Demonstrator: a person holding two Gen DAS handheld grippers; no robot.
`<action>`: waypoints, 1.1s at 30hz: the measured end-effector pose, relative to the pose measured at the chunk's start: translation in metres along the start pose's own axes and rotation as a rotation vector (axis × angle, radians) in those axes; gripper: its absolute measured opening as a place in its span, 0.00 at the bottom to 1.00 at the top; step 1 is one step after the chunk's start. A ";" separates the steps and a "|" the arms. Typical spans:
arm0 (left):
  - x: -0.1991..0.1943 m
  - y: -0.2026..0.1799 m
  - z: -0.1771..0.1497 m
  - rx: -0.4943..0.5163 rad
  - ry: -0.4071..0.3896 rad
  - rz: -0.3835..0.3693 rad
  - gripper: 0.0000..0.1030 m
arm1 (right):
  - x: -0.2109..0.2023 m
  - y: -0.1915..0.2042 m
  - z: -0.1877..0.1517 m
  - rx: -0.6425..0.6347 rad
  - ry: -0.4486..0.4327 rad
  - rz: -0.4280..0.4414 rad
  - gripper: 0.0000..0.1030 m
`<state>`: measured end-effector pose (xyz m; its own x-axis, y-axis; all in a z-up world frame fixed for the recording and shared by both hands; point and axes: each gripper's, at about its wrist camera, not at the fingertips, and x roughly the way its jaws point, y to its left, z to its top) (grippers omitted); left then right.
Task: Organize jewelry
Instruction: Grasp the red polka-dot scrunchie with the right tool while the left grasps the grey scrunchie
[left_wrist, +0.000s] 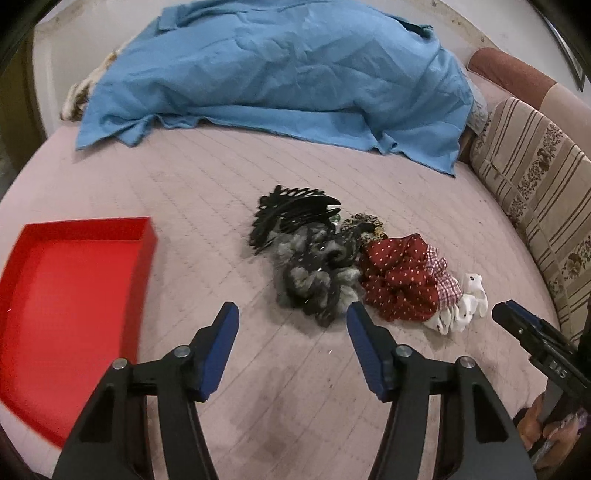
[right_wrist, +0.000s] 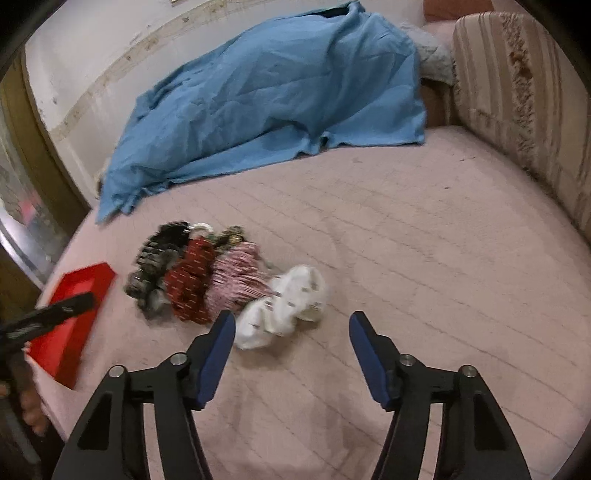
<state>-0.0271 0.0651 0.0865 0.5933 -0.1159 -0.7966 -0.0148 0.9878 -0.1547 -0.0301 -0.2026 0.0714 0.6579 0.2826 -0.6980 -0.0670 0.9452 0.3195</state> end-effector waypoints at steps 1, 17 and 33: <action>0.006 -0.002 0.003 0.004 0.004 0.000 0.58 | 0.002 0.003 0.002 0.007 -0.002 0.030 0.65; 0.073 -0.007 0.019 -0.010 0.074 -0.082 0.08 | 0.080 0.074 0.040 -0.092 0.080 0.176 0.42; -0.033 0.033 0.012 -0.074 -0.105 -0.112 0.06 | 0.048 0.095 0.041 -0.105 0.073 0.178 0.06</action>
<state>-0.0375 0.1031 0.1145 0.6755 -0.2092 -0.7071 -0.0008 0.9587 -0.2844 0.0257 -0.1062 0.0941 0.5730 0.4536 -0.6825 -0.2572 0.8903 0.3758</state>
